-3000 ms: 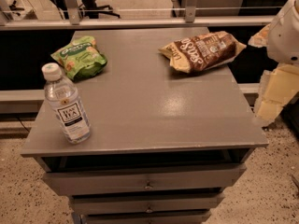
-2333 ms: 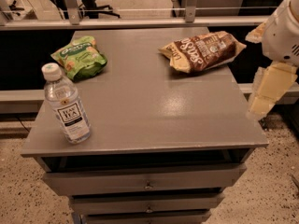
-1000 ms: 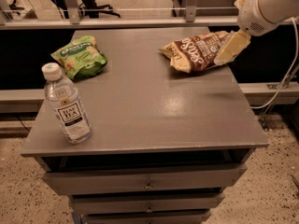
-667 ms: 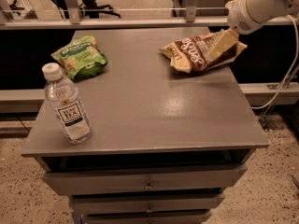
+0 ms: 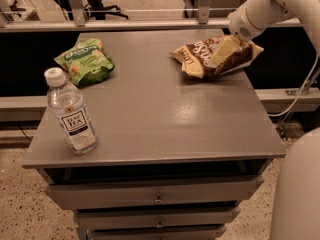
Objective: Pick brown chip bag
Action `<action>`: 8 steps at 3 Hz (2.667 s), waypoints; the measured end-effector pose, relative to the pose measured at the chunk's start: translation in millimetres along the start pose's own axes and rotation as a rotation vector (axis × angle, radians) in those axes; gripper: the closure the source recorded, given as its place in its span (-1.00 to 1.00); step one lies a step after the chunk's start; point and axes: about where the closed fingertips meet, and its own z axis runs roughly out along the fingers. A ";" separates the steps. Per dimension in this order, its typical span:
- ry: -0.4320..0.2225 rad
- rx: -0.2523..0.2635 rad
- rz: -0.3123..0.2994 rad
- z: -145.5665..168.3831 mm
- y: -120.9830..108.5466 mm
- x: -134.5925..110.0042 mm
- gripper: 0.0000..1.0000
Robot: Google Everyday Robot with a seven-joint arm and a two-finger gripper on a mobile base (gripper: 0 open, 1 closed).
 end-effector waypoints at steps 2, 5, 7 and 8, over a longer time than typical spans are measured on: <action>0.033 -0.073 0.045 20.1 7.6 8.7 -0.21; -0.101 -0.143 0.001 -24.8 38.5 -31.1 1.00; -0.455 -0.129 -0.087 -86.7 83.1 -136.6 1.00; -0.481 -0.138 -0.091 -85.2 87.6 -147.8 1.00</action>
Offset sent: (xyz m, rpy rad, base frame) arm 0.0054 -0.0004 -0.0211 0.0210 0.1339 -0.0134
